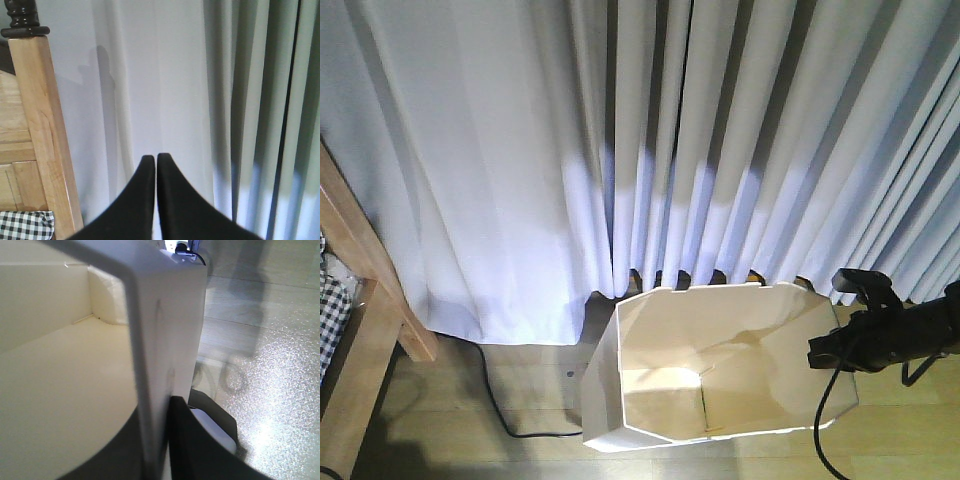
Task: Move trash bin to bedside with robot
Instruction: 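Push the held bin up to the curtain beside the bed head, then lower the bin onto the floor and open the right gripper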
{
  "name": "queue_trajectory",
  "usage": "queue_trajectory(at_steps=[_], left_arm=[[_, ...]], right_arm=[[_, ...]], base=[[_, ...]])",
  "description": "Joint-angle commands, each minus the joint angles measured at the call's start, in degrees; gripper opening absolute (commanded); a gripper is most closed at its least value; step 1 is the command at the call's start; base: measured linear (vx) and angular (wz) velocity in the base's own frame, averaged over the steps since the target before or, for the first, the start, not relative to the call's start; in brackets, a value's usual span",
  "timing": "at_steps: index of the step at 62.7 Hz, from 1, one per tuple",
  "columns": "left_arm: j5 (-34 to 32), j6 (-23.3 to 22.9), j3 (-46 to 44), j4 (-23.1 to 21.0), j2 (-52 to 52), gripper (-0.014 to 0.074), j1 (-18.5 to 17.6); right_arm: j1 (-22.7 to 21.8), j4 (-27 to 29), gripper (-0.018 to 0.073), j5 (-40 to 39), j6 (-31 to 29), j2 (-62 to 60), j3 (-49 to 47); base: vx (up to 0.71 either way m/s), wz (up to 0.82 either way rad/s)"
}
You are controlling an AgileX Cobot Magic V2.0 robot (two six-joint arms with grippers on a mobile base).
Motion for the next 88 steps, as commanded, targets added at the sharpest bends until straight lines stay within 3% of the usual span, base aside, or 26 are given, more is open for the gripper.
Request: queue_trajectory(at_steps=[1,10,27,53,70,88], left_arm=[[-4.24,-0.79,0.67,-0.54,-0.43,-0.0006,-0.36],[-4.24,-0.79,0.67,-0.54,-0.43,-0.0006,-0.36],[-4.24,-0.79,0.67,-0.54,-0.43,-0.0006,-0.36],[-4.24,-0.79,0.67,-0.54,-0.43,-0.0006,-0.36],[-4.24,-0.79,0.67,-0.54,-0.43,-0.0006,-0.36],[-4.24,-0.79,0.67,-0.54,-0.43,-0.0006,-0.36]], right_arm=[[-0.12,5.1,-0.0004,15.05,0.58,-3.81,-0.5],[-0.12,5.12,-0.0004,17.52,-0.33,-2.54,-1.83],[-0.12,-0.32,-0.0003,11.65,8.61,4.84,-11.23],[-0.12,-10.47,0.0008,5.45,17.07,20.81,-29.17],[0.0,-11.43,0.0018,5.51,21.75,31.89,-40.27],[3.94,-16.11,0.0038,1.52,27.77,39.98,-49.59]], base=[[0.0,-0.01],[0.0,-0.01],[0.0,0.0],[0.0,0.0],[0.0,0.0],[0.0,0.0]])
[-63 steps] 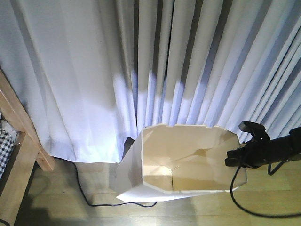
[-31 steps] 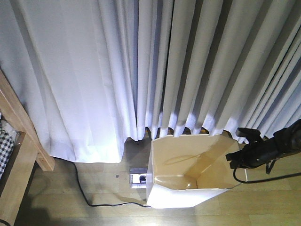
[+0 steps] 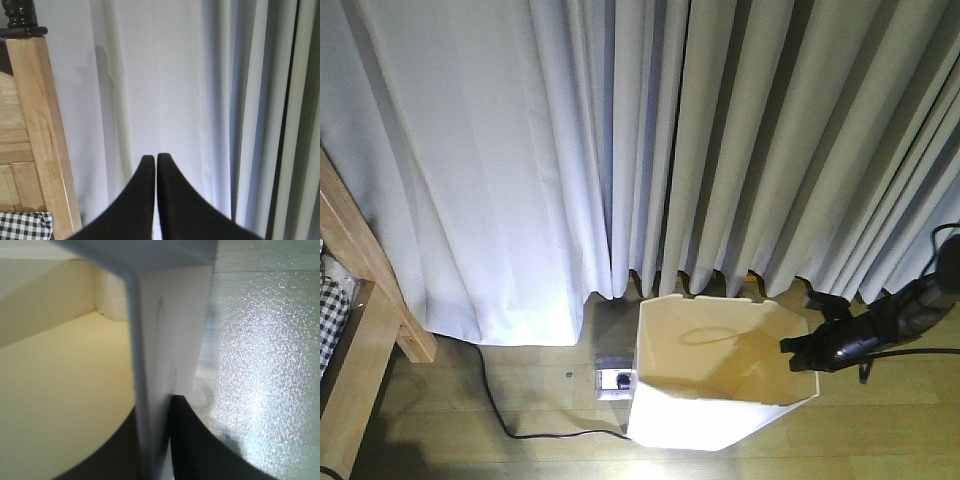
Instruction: Move trash bin to bedside with robot
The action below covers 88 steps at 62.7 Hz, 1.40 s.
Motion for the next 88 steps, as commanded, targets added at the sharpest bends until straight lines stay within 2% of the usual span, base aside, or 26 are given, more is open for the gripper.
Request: queue_trajectory(at_steps=[1,21,35,46,70,88], left_arm=[[-4.24,-0.79,0.67,-0.54,-0.43,-0.0006,-0.36],[-4.24,-0.79,0.67,-0.54,-0.43,-0.0006,-0.36],[-4.24,-0.79,0.67,-0.54,-0.43,-0.0006,-0.36],[-4.24,-0.79,0.67,-0.54,-0.43,-0.0006,-0.36],[-4.24,-0.79,0.67,-0.54,-0.43,-0.0006,-0.36],[-4.24,-0.79,0.67,-0.54,-0.43,-0.0006,-0.36]], right_arm=[[1.85,-0.84,0.0039,7.19,2.23,-2.46,-3.34],[6.67,-9.02,0.0064,5.73,12.86,4.73,-12.39],[6.56,-14.92,0.0109,7.51,20.47,7.94,-16.06],[6.56,-21.01,0.0195,6.83,25.49,7.94,-16.02],[6.56,-23.69,0.0491,6.84,26.54,7.94,-16.02],[6.49,-23.15,0.0497,7.43,26.94,7.94,-16.02]], base=[[0.0,0.0],[0.0,0.0],[0.0,0.0],[0.0,0.0],[0.0,0.0],[0.0,0.0]])
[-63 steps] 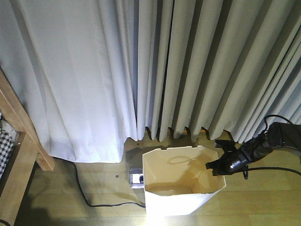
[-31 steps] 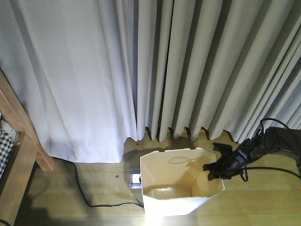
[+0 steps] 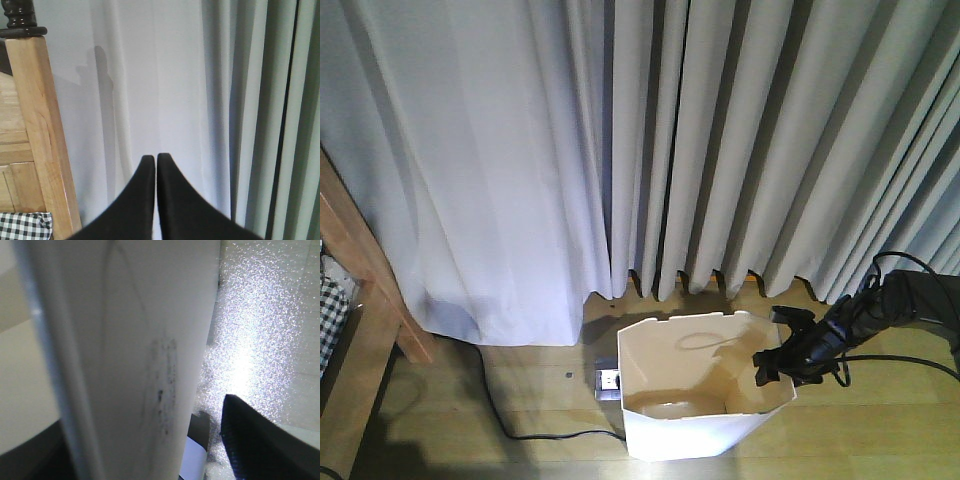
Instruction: Move trash bin to bedside with robot
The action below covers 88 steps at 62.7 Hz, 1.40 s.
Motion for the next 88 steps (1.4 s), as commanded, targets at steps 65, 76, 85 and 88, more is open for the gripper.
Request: queue_trajectory(at_steps=[65,76,85,88], left_arm=[[-4.24,-0.79,0.67,-0.54,-0.43,-0.0006,-0.36],[-4.24,-0.79,0.67,-0.54,-0.43,-0.0006,-0.36],[-4.24,-0.79,0.67,-0.54,-0.43,-0.0006,-0.36],[-4.24,-0.79,0.67,-0.54,-0.43,-0.0006,-0.36]], right_arm=[[0.33,25.37,0.0494,-19.18,-29.89,-63.18,50.65],[0.33,25.37,0.0494,-17.51,-29.89,-81.9,57.43],[0.33,25.47,0.0494,-16.68,-28.89,-98.29,61.94],[0.33,25.47,0.0494,-16.68,-28.13,-103.66,63.33]], base=[[0.0,0.0],[0.0,0.0],[0.0,0.0],[0.0,0.0]])
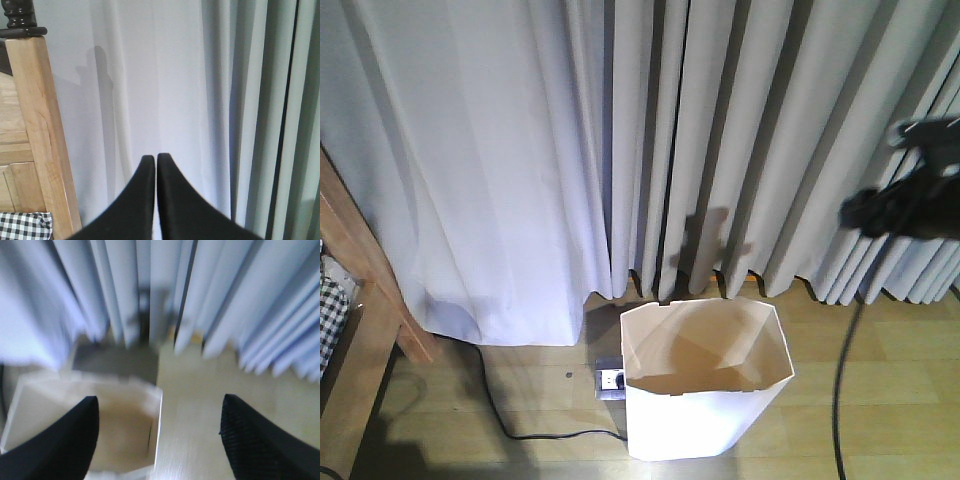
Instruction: Move trash bin to bedside with robot
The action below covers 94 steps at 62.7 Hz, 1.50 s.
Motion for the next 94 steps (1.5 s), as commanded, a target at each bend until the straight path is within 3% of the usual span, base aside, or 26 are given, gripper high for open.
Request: queue_trajectory(at_steps=[1,22,41,53,65,70,85,94], left_arm=[[-4.24,-0.79,0.67,-0.54,-0.43,-0.0006,-0.36],[-4.24,-0.79,0.67,-0.54,-0.43,-0.0006,-0.36],[-4.24,-0.79,0.67,-0.54,-0.43,-0.0006,-0.36],[-4.24,-0.79,0.67,-0.54,-0.43,-0.0006,-0.36],[-4.24,-0.79,0.67,-0.54,-0.43,-0.0006,-0.36],[-4.24,-0.79,0.67,-0.54,-0.43,-0.0006,-0.36],[-4.24,-0.79,0.67,-0.54,-0.43,-0.0006,-0.36],[-4.24,-0.79,0.67,-0.54,-0.43,-0.0006,-0.36]], right_arm=[[-0.13,0.51,0.0494,0.1,1.22,-11.07,1.25],[-0.13,0.52,0.0494,4.13,10.13,-40.25,8.87],[-0.01,0.32,0.0494,0.92,10.85,-54.03,17.64],[5.3,-0.07,0.0494,-5.36,10.85,-60.15,24.19],[7.66,-0.13,0.048,-9.05,10.49,-67.41,27.62],[8.05,-0.13,0.0408,-10.54,10.44,-69.12,29.02],[7.86,0.13,-0.0017,-12.85,10.44,-69.92,29.91],[7.86,0.27,-0.0009,-12.85,10.44,-69.92,29.91]], base=[[0.0,0.0],[0.0,0.0],[0.0,0.0],[0.0,0.0],[0.0,0.0],[0.0,0.0],[0.0,0.0],[0.0,0.0]])
